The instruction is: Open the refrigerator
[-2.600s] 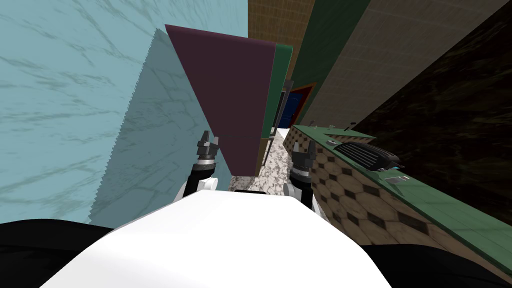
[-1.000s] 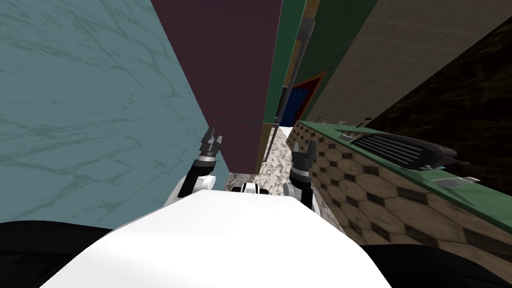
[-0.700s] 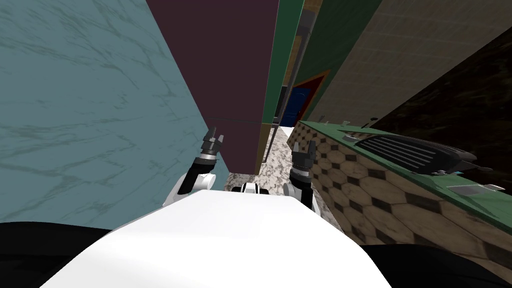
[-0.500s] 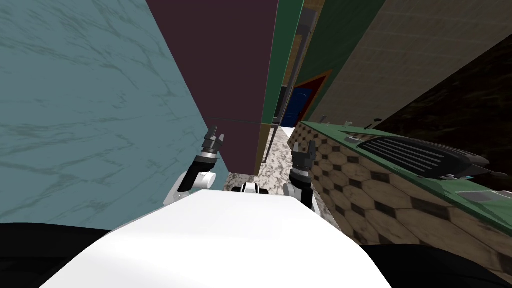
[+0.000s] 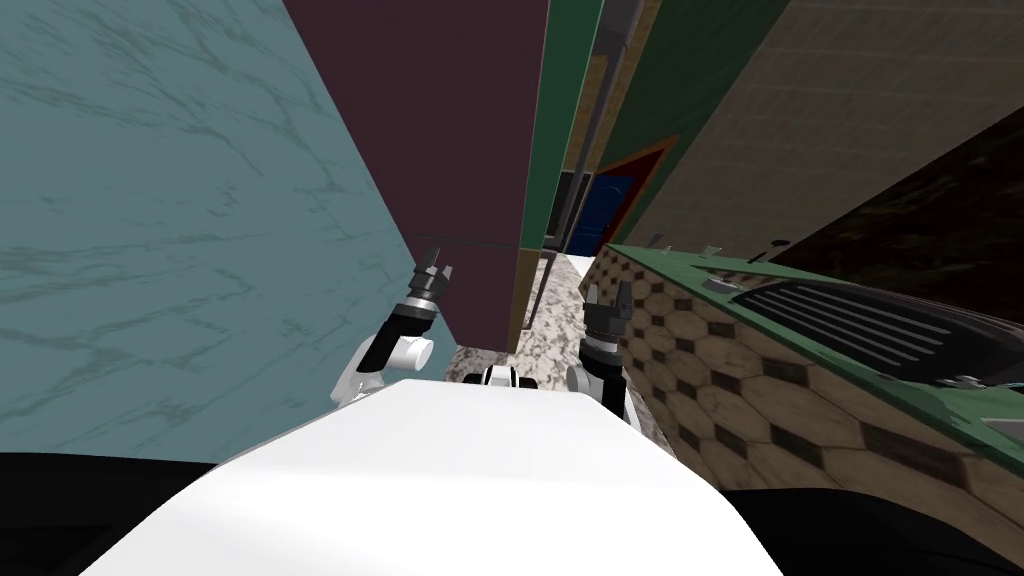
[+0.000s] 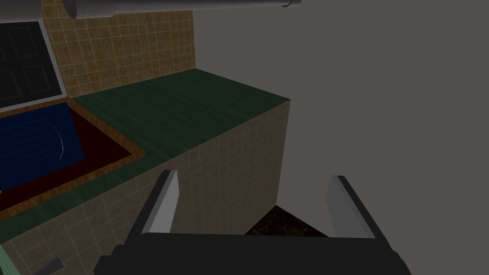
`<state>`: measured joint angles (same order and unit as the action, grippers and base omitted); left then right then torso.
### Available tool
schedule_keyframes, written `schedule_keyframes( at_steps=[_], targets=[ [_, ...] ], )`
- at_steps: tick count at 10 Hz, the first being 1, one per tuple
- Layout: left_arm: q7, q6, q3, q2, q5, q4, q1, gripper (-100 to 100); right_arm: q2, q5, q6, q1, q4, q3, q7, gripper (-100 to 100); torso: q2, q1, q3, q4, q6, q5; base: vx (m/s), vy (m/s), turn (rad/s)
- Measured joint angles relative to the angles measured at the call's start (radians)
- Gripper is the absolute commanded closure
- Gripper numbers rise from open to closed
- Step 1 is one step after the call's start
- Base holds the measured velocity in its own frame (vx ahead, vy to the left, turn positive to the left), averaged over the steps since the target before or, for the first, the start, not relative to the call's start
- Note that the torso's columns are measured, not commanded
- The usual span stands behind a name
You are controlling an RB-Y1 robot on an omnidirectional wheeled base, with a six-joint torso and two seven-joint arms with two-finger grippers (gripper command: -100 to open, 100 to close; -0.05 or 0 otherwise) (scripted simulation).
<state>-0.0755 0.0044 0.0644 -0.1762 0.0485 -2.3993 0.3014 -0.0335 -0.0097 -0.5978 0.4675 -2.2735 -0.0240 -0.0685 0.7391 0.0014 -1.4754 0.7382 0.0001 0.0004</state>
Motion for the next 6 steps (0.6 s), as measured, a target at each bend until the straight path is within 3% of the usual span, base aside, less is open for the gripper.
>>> schedule_keyframes(
  at_steps=[6],
  targets=[
    [-0.001, 0.143, 0.004, -0.01, -0.019, -0.017, -0.073, -100, 0.0, 0.0, 0.0, 0.0, 0.0, 0.0, 0.0, 0, -0.001, -0.001, -0.001, 0.0, 0.0, 0.0, 0.035, -0.071, 0.073]
  ],
)
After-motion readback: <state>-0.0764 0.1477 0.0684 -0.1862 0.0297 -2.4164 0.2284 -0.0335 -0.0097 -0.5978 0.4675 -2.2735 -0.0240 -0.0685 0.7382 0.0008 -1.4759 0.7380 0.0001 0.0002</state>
